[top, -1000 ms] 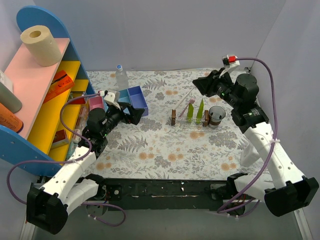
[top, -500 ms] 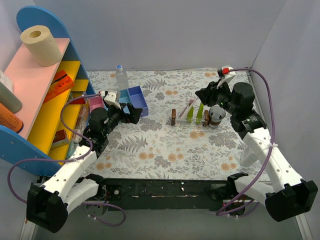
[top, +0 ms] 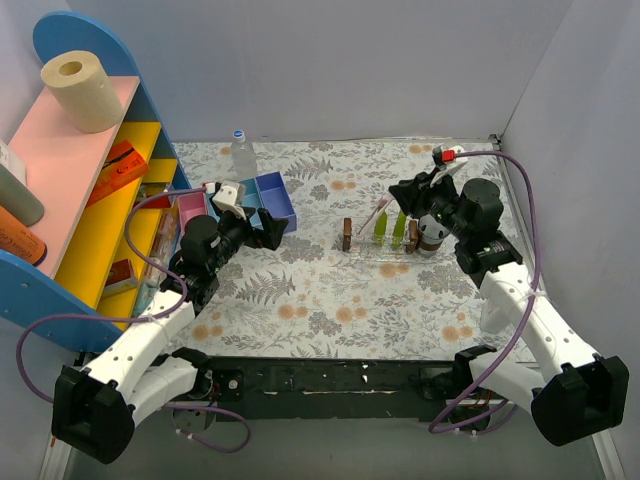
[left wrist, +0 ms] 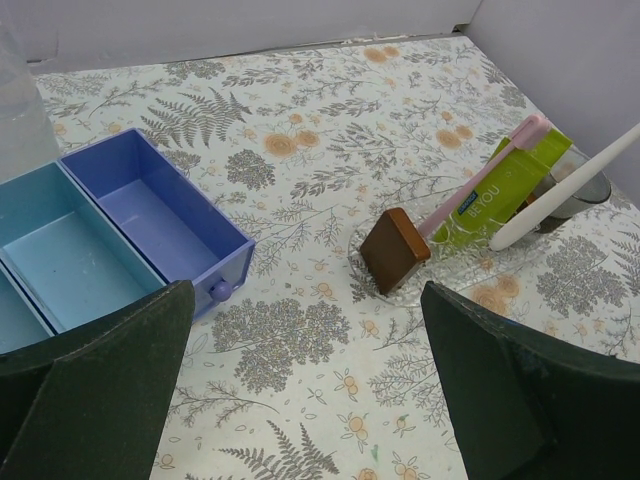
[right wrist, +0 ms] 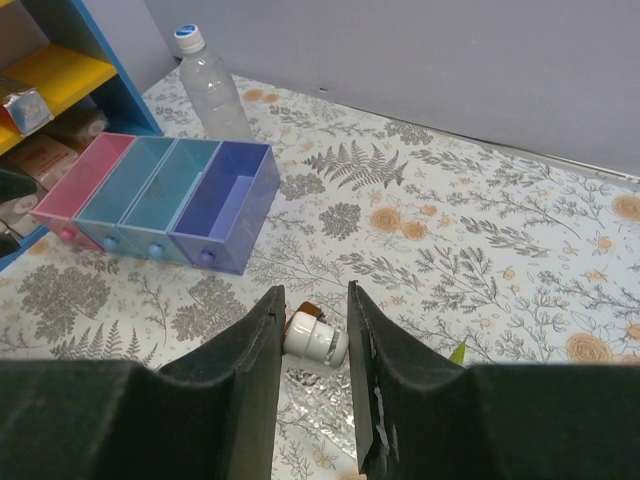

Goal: Prepare toiletry sets of a toothbrush and toothpaste on the tray

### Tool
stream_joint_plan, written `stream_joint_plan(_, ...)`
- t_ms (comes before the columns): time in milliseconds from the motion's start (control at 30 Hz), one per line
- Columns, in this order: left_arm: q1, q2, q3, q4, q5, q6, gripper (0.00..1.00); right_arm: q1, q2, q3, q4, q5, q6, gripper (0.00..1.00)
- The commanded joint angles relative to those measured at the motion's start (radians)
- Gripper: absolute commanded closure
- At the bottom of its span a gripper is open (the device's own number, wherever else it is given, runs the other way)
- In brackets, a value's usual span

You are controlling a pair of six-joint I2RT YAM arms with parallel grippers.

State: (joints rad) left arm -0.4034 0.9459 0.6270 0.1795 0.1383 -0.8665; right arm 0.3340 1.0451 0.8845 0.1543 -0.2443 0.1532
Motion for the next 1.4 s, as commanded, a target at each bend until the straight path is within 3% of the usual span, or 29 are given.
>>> stream_joint_plan(0, -0.008, 0.001, 0.014, -0.003, -0.011, 0.023, 0.02, -0.001, -0.014, -0.030, 0.149, 0.031, -0.009, 0.99)
stream_joint_plan(1367, -0.025, 0.022, 0.011, 0.002, -0.009, 0.052, 0.02, 0.013, 0.118, -0.094, 0.304, 0.051, -0.069, 0.99)
